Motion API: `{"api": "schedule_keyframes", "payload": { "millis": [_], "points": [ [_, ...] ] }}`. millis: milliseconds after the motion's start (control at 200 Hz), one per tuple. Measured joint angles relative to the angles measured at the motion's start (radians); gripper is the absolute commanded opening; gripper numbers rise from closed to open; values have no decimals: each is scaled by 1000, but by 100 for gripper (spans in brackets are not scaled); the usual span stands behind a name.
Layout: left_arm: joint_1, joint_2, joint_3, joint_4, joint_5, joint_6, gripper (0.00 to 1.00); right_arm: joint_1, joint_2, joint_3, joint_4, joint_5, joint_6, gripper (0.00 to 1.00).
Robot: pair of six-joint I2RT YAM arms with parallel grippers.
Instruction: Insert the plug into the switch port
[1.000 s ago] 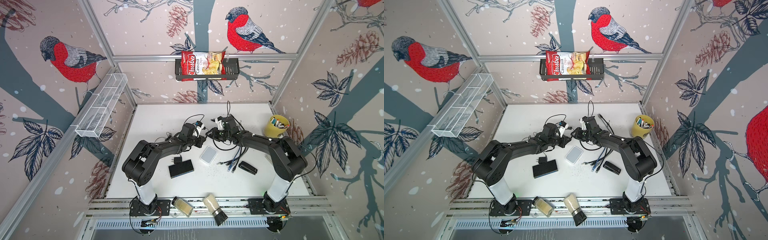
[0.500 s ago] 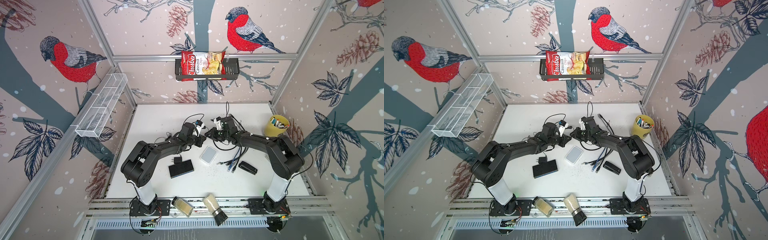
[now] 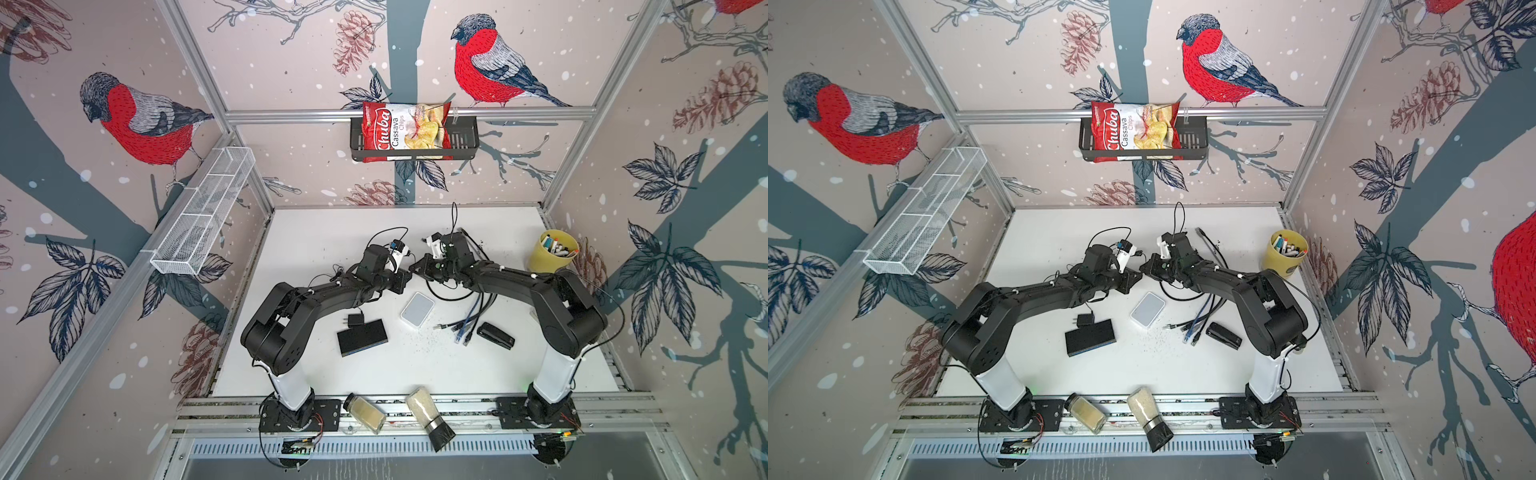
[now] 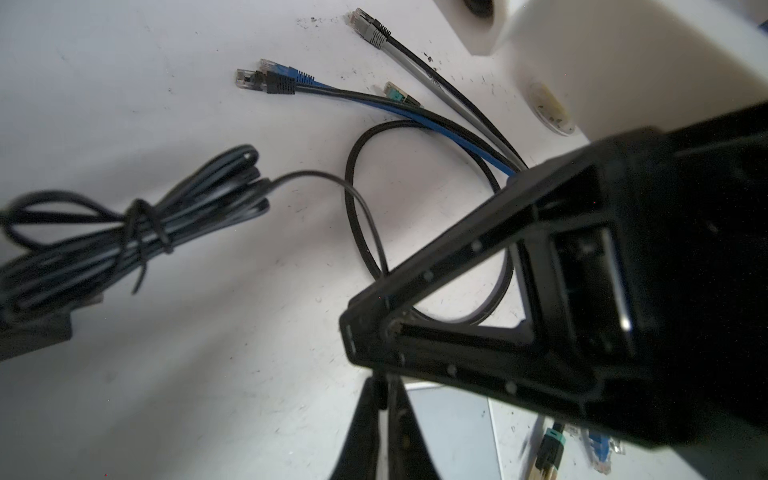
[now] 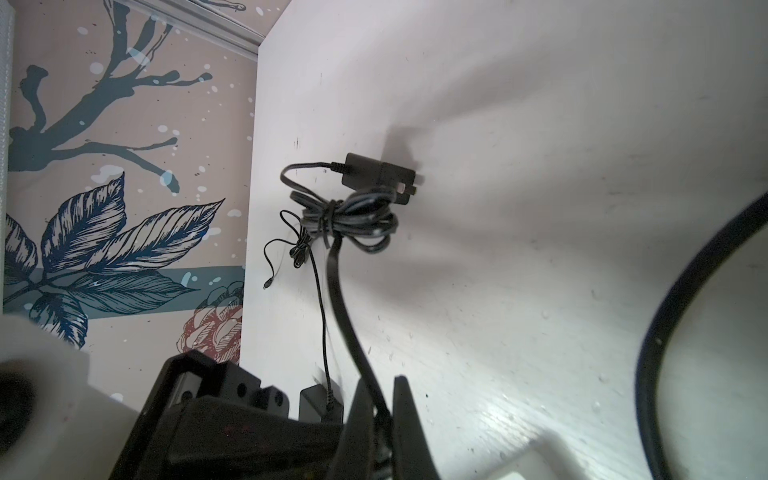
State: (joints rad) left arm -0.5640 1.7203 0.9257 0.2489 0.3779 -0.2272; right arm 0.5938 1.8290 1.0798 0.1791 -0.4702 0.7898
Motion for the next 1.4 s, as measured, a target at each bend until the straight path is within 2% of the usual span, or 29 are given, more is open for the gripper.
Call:
{"api": "schedule_keyframes", "payload": {
  "millis": [100, 230, 250, 265, 550, 715, 1046, 1401],
  "points": [
    [0, -35, -23, 0, -18, 5, 63, -3, 4, 2, -2, 1, -3, 3],
    [0, -103, -66, -7, -71, 28, 84, -6, 5, 4, -10, 17, -13, 3],
    [0, -113, -71, -8, -75, 34, 94, -7, 5, 4, -11, 19, -16, 3],
    [0, -124, -78, -8, -79, 42, 96, -8, 5, 5, -13, 21, -19, 3],
    [-8, -264, -152, -52, -184, 76, 97, -12, -23, -2, -53, 87, -87, 4],
    [-83, -283, -156, -115, -246, 76, 97, -22, -50, -24, -76, 130, -121, 4],
    [-281, -111, -17, -313, -402, 13, 98, -92, -62, -60, -95, 151, -164, 4],
    [-317, 23, 89, -457, -415, -55, 98, -143, -76, -93, -108, 150, -194, 5]
  ]
}}
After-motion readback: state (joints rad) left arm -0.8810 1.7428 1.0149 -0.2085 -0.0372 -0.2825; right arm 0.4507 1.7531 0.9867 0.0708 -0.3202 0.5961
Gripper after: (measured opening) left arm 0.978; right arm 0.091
